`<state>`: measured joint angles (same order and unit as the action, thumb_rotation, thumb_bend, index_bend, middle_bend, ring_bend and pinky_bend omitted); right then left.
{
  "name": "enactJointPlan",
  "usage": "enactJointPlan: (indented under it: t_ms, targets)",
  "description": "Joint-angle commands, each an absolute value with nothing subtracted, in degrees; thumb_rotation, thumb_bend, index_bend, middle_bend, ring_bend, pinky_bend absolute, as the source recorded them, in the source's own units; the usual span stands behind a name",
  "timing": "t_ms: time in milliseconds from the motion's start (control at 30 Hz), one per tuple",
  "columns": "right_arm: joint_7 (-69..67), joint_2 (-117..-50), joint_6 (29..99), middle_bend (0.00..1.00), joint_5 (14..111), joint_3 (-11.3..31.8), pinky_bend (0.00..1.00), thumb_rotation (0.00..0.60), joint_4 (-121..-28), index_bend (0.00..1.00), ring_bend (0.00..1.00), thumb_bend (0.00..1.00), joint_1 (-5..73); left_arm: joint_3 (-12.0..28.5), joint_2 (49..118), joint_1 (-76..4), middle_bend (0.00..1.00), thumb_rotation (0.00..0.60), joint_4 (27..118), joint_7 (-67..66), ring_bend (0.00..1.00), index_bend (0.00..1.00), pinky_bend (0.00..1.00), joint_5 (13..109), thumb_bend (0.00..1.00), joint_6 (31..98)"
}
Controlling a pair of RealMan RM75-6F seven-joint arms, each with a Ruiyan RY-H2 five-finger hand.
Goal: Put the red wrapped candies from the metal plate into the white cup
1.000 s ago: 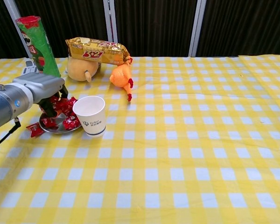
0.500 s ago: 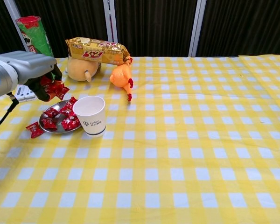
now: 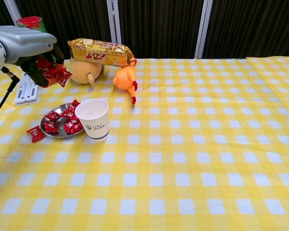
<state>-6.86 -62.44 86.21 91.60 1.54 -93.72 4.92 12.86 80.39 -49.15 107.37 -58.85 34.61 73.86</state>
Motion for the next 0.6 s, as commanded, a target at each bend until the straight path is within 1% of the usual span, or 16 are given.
enactJointPlan:
  t_ms: [33,333,600]
  targets:
    - [-6.97,-62.44,86.33,0.0,91.64,1.56,0.0,0.6,-93.71,0.0,0.0,0.39,4.88,12.97,80.91,-50.81,0.64,0.6,108.67,-61.03,0.92,0.54,0.94,32.68,0.48,74.34]
    - [-7.5,-62.33,86.28,0.0,91.71,1.55,0.0,0.6,-93.71,0.0,0.0,0.39,4.92,13.22,86.23,-54.88,0.64,0.6,106.47,-64.74,0.92,0.54,0.94,27.98,0.48,75.27]
    - [-7.93,-62.22,86.23,0.0,91.94,1.49,0.0,0.6,-93.8,0.0,0.0,0.39,5.02,12.82,90.06,-56.98,0.64,0.6,103.61,-65.57,0.92,0.54,0.94,26.45,0.48,75.36]
